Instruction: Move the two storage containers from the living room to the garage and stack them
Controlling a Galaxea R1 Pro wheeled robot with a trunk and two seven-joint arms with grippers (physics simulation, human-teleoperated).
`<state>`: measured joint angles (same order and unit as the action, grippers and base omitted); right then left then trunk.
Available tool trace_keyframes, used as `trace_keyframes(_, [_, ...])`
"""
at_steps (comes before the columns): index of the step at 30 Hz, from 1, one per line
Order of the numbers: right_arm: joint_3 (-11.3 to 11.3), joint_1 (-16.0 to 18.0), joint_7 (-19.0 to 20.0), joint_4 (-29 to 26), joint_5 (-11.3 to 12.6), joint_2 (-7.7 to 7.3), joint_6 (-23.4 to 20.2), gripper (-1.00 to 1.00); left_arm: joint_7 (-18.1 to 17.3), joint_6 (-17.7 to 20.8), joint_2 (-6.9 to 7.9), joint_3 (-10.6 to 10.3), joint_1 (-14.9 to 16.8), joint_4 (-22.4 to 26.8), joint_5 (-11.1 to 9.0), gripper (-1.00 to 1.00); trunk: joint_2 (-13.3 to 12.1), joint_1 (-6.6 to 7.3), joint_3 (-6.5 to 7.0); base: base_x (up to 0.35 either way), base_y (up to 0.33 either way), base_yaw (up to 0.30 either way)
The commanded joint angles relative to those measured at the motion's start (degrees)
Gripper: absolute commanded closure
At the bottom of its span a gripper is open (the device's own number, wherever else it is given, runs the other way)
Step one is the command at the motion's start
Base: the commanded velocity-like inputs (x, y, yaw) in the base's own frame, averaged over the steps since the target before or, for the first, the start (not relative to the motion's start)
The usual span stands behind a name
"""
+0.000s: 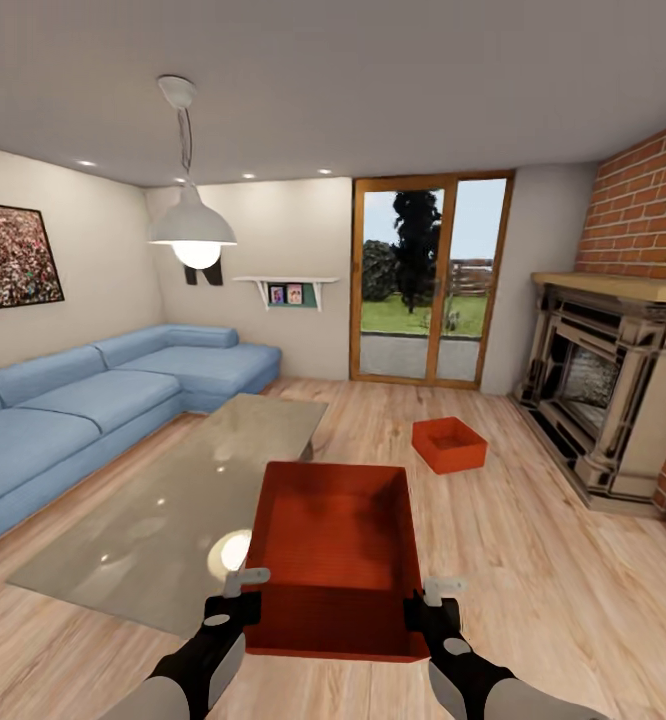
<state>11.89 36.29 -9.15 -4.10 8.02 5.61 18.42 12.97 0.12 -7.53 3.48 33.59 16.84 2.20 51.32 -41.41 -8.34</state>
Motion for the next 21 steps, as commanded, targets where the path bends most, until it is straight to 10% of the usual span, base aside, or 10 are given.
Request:
trace_keyframes(1, [-1.83, 0.04, -0.35, -0.03, 1.12, -0.16, 0.48, 1.0, 0.65, 0.01, 0.12, 1.53, 0.07, 0.03, 0.7, 1.0, 0.07, 0.03, -0.08, -0.334, 0.0, 0.3])
trace_keyframes(21, [-1.83, 0.04, -0.35, -0.03, 1.12, -0.16, 0.48, 1.0, 0.65, 0.05, 0.13, 1.53, 0.05, 0.04, 0.7, 1.0, 0.07, 0.03, -0.08, -0.334, 0.0, 0.3])
